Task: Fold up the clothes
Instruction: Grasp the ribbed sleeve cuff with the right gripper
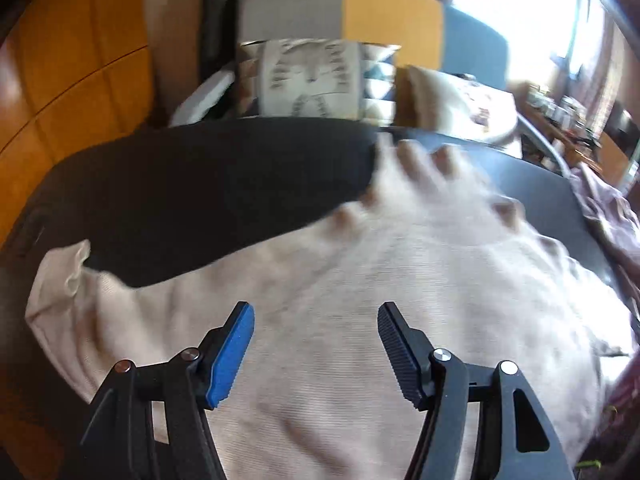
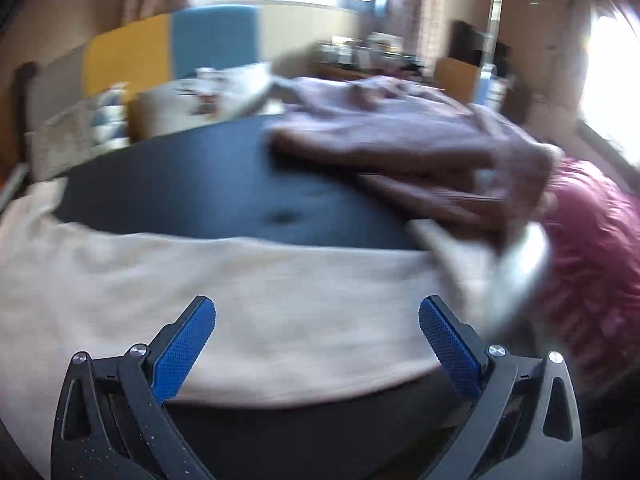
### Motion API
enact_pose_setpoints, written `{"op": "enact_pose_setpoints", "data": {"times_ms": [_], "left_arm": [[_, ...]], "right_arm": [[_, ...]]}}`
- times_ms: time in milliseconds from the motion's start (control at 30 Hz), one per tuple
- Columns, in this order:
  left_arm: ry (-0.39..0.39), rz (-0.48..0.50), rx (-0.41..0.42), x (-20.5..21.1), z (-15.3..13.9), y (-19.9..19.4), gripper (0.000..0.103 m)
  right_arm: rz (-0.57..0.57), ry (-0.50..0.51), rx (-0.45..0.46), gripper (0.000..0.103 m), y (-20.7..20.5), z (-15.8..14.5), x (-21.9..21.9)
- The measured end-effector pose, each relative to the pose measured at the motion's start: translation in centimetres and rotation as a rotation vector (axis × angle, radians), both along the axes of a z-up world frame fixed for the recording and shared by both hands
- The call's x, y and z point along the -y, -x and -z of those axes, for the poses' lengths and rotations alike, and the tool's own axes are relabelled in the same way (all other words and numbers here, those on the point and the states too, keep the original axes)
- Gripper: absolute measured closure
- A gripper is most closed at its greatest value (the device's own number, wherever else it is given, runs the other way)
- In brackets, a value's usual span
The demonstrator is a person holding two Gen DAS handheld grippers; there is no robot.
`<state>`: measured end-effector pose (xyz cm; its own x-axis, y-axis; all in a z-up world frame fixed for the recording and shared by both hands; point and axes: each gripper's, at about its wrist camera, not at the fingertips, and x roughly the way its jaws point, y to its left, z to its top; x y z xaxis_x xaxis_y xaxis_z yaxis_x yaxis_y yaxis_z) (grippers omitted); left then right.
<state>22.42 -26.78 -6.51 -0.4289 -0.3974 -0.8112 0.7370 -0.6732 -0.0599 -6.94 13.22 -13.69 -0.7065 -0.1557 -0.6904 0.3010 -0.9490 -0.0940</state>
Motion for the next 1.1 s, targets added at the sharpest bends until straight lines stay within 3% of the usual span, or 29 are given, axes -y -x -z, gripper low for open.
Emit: {"op": "enact_pose_setpoints", "data": {"times_ms": [200, 300, 433, 567, 867, 967, 1067, 1100], "left_arm": [[-0.05, 0.121, -0.005, -4.3, -0.8, 3.2, 0.037], [-0.062, 0.153, 0.009, -5.6, -1.0, 4.3, 0.037], [-0.075, 0.161, 0.028, -6.3, -0.6, 5.3, 0.037], [-0.082, 0.158, 0.042, -6.3, -0.1, 5.7, 0.037], [-0.108, 0.151, 0.061, -6.3, 1.2, 6.0, 0.037], [-0.111, 0.156, 0.07, -6.4, 1.4, 6.2, 0.037], [-0.113, 0.163, 0.074, -6.6, 1.5, 6.3, 0.037], [-0.112, 0.166, 0.074, -6.7, 1.5, 6.4, 0.037]], "right_arm": [[0.079, -0.026, 0.019, 0.0, 4.6, 1.4, -3.2], [0.127, 0.022, 0.062, 0.002, 6.1, 2.1, -4.2], [0.128, 0.033, 0.101, 0.014, 7.1, 3.1, -4.6], [0.187, 0.114, 0.106, 0.017, 7.8, 3.1, -6.4], [0.256, 0.154, 0.12, 0.022, 9.2, 4.1, -9.4], [0.264, 0.139, 0.113, 0.03, 9.1, 4.1, -9.6], [0.281, 0.157, 0.111, 0.055, 9.1, 3.8, -10.2], [0.281, 0.177, 0.115, 0.074, 9.1, 3.6, -10.6]]}}
